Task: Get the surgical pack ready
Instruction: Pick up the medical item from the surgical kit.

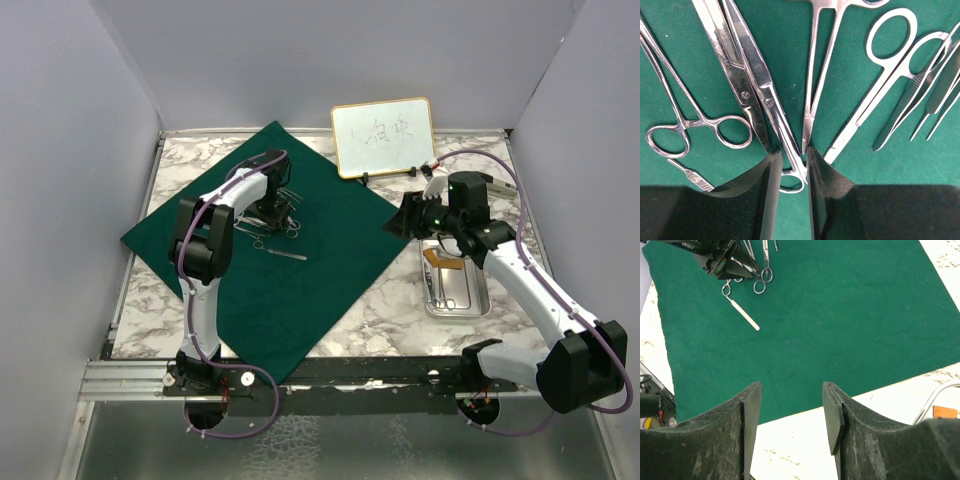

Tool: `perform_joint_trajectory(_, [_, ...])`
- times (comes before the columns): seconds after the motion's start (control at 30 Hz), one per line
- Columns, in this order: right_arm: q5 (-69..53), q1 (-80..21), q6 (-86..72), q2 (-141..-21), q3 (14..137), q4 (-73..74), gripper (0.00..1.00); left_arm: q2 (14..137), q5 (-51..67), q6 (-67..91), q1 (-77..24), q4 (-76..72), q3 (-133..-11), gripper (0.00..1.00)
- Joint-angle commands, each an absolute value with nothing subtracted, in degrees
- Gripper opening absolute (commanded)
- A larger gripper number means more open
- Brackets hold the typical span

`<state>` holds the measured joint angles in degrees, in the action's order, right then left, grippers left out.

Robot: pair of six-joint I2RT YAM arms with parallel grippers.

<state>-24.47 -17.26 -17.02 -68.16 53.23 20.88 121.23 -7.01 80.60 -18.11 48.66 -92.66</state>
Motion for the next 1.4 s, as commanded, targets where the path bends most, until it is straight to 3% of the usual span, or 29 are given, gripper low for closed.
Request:
perform_joint_trajectory(0.0, [-23.7, -17.6, -16.2, -67.1, 52.6, 19.1, 0.52, 125.6, -8.7, 87.3, -18.1, 52.9, -91.2, 0.27])
perform_joint_trajectory(0.1, [-23.6, -17.6, -16.4, -67.1, 52.7, 19.2, 0.52, 126.5, -9.5, 87.2, -18.1, 54.4, -92.6, 0.22])
perform_joint_trajectory(0.33, [-23.6, -17.6, -16.5, -67.1, 53.0, 19.1, 0.52, 127.7, -8.7, 86.1, -18.1, 55.5, -95.7, 0.0])
perform_joint_trajectory(0.57, [-24.2, -17.5, -16.7, -66.9, 53.1, 19.2, 0.52, 122.6, -8.1, 84.2, -18.2, 54.5, -95.9, 0.0])
perform_joint_trajectory(1.37, [-28.9, -17.7, -17.8, -68.2, 53.1, 17.9, 0.52, 103.1, -2.5, 77.6, -18.4, 38.1, -79.4, 0.0])
